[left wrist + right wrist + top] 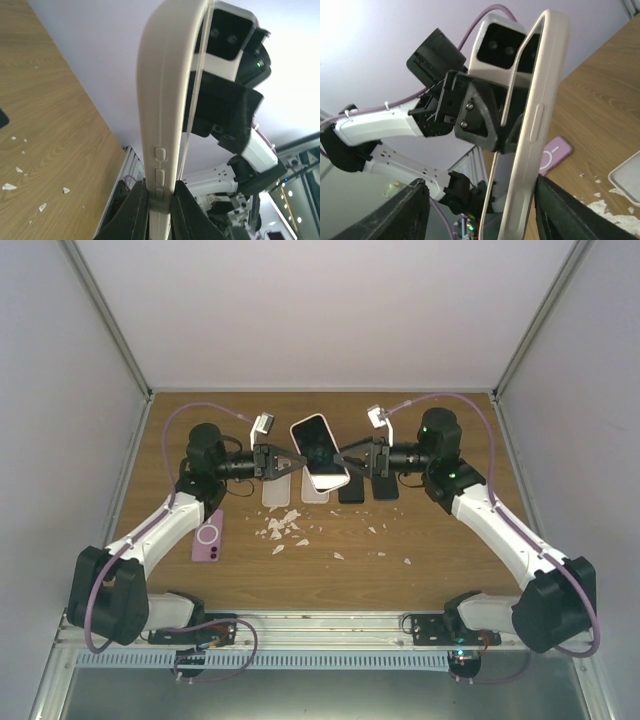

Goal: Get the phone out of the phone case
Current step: Adjust the phone.

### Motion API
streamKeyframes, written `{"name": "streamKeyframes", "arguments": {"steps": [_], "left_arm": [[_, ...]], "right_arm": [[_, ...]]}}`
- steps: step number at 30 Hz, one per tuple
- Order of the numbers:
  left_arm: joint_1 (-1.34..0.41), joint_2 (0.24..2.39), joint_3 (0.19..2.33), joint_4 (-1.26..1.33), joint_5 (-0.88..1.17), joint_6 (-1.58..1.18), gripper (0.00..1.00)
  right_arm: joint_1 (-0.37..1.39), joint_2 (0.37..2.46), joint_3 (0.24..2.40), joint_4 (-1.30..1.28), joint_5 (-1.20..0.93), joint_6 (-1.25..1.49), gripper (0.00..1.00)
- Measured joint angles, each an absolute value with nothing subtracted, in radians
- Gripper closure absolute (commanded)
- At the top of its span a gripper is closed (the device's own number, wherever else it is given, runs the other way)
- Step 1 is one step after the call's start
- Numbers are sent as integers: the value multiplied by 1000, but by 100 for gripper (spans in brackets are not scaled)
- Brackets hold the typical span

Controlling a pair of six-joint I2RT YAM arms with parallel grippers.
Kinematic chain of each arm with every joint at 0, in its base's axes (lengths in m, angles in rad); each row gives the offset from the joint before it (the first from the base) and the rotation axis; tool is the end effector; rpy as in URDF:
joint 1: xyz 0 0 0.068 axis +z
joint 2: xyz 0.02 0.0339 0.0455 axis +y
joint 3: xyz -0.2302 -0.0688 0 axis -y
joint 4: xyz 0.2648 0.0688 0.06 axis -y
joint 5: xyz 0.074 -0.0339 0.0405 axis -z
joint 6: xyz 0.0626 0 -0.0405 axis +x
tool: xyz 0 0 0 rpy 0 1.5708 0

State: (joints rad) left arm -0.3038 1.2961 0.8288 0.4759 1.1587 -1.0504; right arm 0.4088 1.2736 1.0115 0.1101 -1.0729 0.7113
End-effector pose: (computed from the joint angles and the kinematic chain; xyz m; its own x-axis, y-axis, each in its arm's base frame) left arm 0.2882 -0.1505 0.2702 -0.8584 -0.0951 -0.5040 0.5014 0.0515 -0.8637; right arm 0.2778 0.1803 0.3072 -0.7494 0.0151 -0.6619 -0.6568 0.1097 0.7461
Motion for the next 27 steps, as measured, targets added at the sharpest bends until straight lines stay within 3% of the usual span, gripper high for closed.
{"name": "streamKeyframes", "arguments": {"steps": [5, 20, 27], "left_arm": [[-276, 1300, 812, 442, 1160, -1071, 100], [-247, 1311, 746, 460, 1180, -1167, 100], [-246, 1311, 742, 490, 1211, -1205, 100]], "right_arm": [[403, 1263, 1011, 62, -1074, 633, 34], [401, 1191, 1011, -161, -1081, 361, 40], [401, 1222, 1011, -286, -1080, 236, 48]]}}
